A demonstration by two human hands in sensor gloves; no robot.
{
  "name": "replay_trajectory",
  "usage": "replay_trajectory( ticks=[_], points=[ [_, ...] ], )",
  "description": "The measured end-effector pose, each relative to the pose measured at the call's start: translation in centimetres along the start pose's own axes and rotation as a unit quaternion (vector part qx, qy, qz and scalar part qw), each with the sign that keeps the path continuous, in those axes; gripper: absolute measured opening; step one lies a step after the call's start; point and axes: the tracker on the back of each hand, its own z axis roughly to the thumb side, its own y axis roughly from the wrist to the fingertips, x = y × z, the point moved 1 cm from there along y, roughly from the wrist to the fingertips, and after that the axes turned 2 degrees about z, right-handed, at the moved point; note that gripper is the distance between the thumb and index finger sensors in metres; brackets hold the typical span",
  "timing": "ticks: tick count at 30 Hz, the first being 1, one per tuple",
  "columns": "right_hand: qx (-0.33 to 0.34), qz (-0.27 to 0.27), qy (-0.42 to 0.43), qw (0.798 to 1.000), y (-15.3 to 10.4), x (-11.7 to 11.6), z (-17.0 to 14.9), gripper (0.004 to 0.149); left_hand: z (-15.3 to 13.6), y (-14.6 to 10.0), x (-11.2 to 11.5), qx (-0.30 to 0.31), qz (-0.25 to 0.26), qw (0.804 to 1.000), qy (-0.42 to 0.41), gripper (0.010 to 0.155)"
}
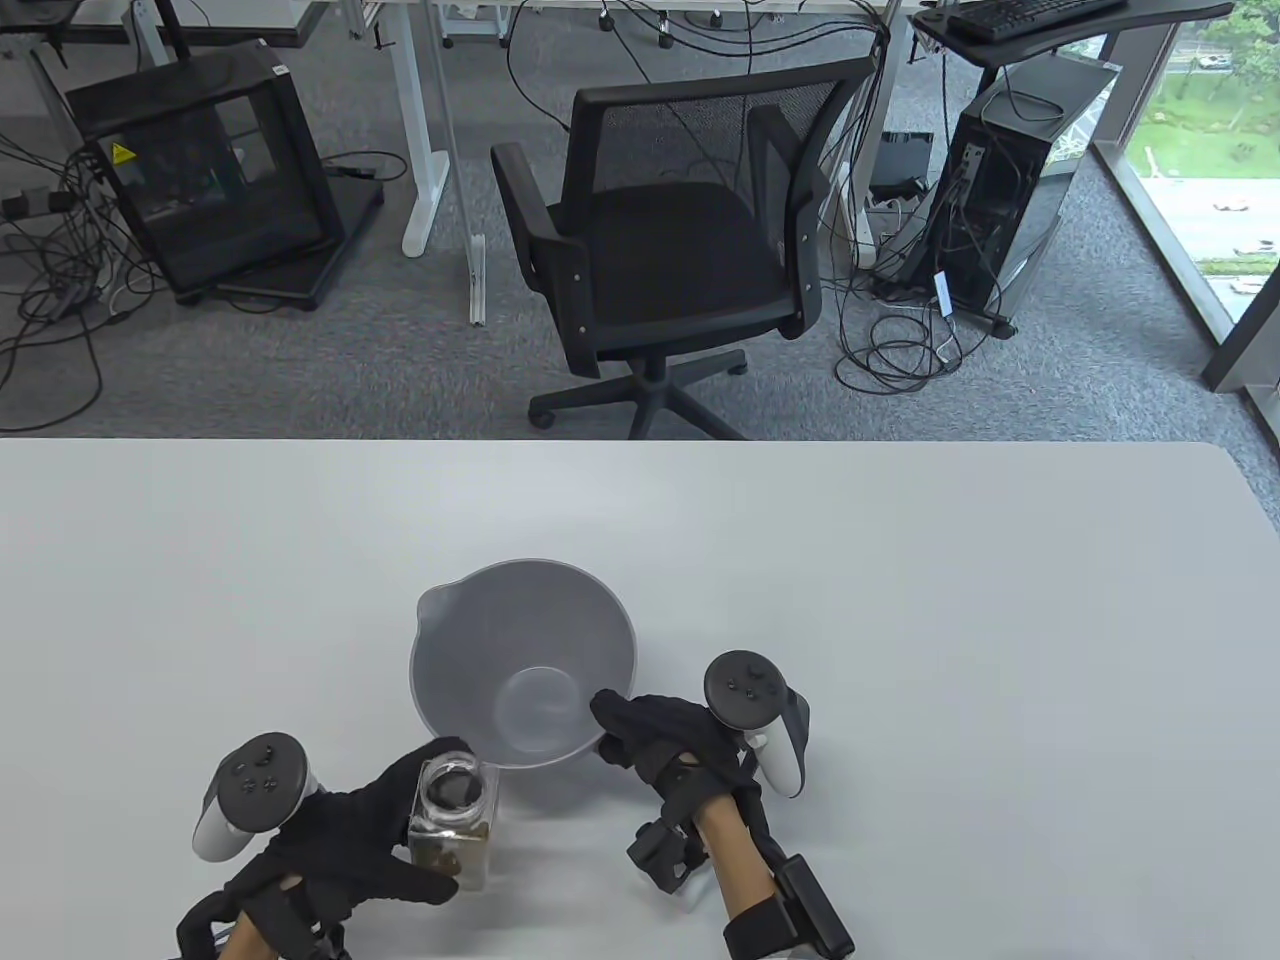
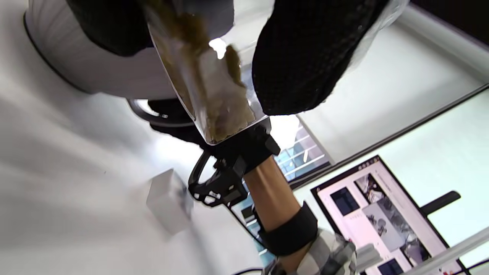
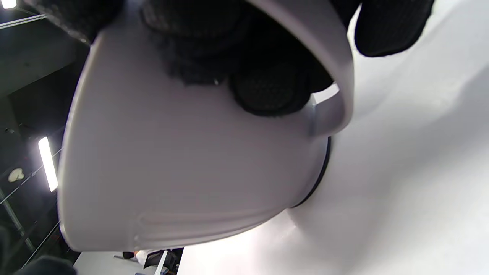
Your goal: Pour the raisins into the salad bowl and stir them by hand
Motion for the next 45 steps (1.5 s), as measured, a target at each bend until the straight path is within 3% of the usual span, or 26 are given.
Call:
replay_trajectory(
  ticks=[4,7,14,18,24,29,33,37,39,40,41,42,43,45],
  points=[
    [-0.004,0.002,0.021,1.000,-0.2,0.2,-0.5,0.057,1.6,-0.7,-2.1,-0.012,0.083,0.996,0.034,0.107],
    [0.003,-0.005,-0.003,1.000,-0.3,0.4,-0.3,0.057,3.3,-0.6,-3.5,-0.030,0.084,0.990,0.108,0.097],
    [0.001,-0.006,0.007,1.000,-0.4,0.4,-0.4,0.057,5.5,3.7,-5.8,-0.086,0.104,0.965,0.227,0.100],
    [0.000,-0.007,0.013,1.000,-0.4,0.5,-0.4,0.057,6.2,6.4,-5.9,-0.103,0.089,0.942,0.307,0.104],
    [-0.001,-0.008,0.014,1.000,-0.4,0.5,-0.4,0.057,5.5,8.0,-4.6,-0.095,0.079,0.943,0.308,0.100],
    [-0.001,-0.009,0.013,1.000,-0.4,0.5,-0.5,0.057,5.3,8.2,-4.3,-0.088,0.098,0.949,0.288,0.099],
    [-0.002,-0.010,0.013,1.000,-0.4,0.5,-0.5,0.057,6.1,9.0,-4.3,-0.084,0.117,0.941,0.305,0.097],
    [-0.003,-0.010,0.015,1.000,-0.5,0.5,-0.5,0.057,9.1,10.7,-3.5,-0.054,0.146,0.915,0.373,0.096],
    [-0.004,-0.009,0.016,1.000,-0.4,0.5,-0.5,0.057,8.7,13.0,-1.7,-0.095,0.042,0.888,0.448,0.095],
    [-0.003,-0.007,0.017,1.000,-0.4,0.5,-0.5,0.057,8.4,13.6,-1.0,-0.146,-0.035,0.839,0.523,0.097],
    [-0.003,-0.008,0.017,1.000,-0.5,0.5,-0.5,0.057,8.6,13.9,-0.9,-0.140,-0.028,0.814,0.562,0.097],
    [-0.004,-0.010,0.016,1.000,-0.5,0.5,-0.5,0.057,8.7,14.0,-0.9,-0.121,0.010,0.816,0.565,0.096],
    [-0.004,-0.010,0.016,1.000,-0.5,0.5,-0.5,0.057,8.7,14.4,-0.9,-0.119,0.008,0.842,0.526,0.094],
    [-0.003,-0.010,0.017,1.000,-0.5,0.5,-0.5,0.057,8.8,14.2,-0.8,-0.129,-0.003,0.873,0.470,0.094]
  ],
)
